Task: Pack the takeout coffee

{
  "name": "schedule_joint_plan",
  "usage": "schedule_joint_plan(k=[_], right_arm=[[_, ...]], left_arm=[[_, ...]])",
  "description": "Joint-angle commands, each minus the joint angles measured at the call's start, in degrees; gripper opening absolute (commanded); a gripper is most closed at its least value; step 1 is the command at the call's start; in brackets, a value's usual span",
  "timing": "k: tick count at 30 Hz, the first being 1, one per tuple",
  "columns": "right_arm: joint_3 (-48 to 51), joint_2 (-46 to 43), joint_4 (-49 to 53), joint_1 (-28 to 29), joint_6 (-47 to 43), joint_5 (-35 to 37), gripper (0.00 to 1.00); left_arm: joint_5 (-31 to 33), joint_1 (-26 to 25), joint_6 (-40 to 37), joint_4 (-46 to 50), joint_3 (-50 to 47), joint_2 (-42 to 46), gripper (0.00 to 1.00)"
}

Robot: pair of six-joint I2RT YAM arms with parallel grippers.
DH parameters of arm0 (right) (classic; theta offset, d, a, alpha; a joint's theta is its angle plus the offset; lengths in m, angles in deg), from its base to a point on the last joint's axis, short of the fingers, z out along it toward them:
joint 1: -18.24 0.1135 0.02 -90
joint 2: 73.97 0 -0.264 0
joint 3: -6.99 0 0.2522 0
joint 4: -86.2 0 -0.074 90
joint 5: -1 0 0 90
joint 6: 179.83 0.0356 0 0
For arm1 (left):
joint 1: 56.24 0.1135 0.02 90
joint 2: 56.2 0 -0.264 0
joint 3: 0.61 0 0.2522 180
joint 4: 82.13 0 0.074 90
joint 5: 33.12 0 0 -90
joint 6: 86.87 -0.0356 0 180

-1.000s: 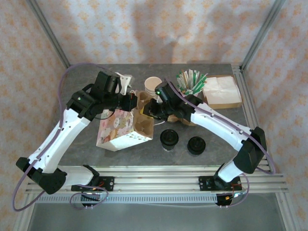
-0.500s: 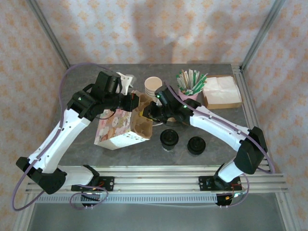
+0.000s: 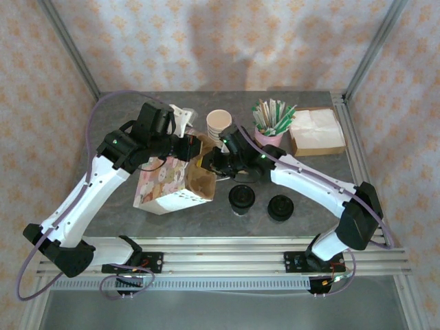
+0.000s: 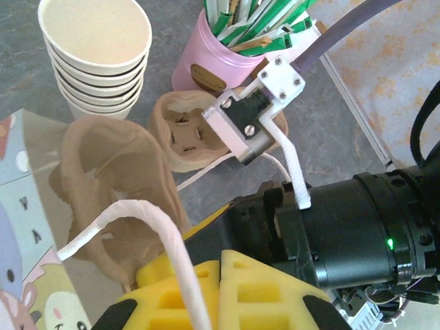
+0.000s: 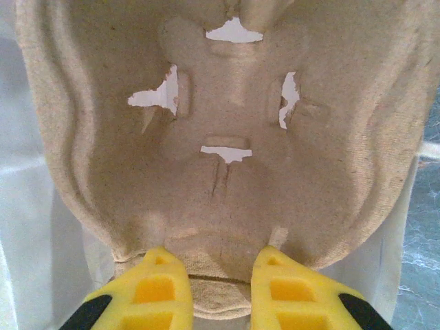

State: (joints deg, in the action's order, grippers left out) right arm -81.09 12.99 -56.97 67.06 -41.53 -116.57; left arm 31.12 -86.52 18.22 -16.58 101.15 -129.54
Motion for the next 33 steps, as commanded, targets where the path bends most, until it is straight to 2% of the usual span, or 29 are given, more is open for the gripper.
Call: schedule_joint_plan(k=[1,6,15,21,30,33], right_arm=[[0.2,-2.3,-1.6,0.6,-1.4,3.9,0.17],[1.7,-2.7,-3.6,0.5,-1.2,7.2,0.17],[2.0,-2.3,-7.6,-0.1,1.4,8.7,0.16],[3.7,-3.2,-10.5,-1.5,3.1,8.9,0.16],[2.8,-2.9,-9.0,-2.0,1.4,8.9,0.16],[4.6,-3.9,-11.6,-3.0,3.8,8.8,0.16]], left_arm=[[-2.9,-0.4,-1.1,-2.3,0.5,0.0,0.0],[-4.3,-0.3,-1.3,-2.6,0.6,0.3,0.0],[-4.8,-0.3,-1.8,-2.2,0.5,0.7,0.0],[-5.4,-0.4,-2.1,-2.2,0.6,0.7,0.0],[-6.7,-0.4,-2.0,-2.8,0.7,0.4,0.0],[-6.5,-0.4,-2.6,-2.2,0.8,0.4,0.0]])
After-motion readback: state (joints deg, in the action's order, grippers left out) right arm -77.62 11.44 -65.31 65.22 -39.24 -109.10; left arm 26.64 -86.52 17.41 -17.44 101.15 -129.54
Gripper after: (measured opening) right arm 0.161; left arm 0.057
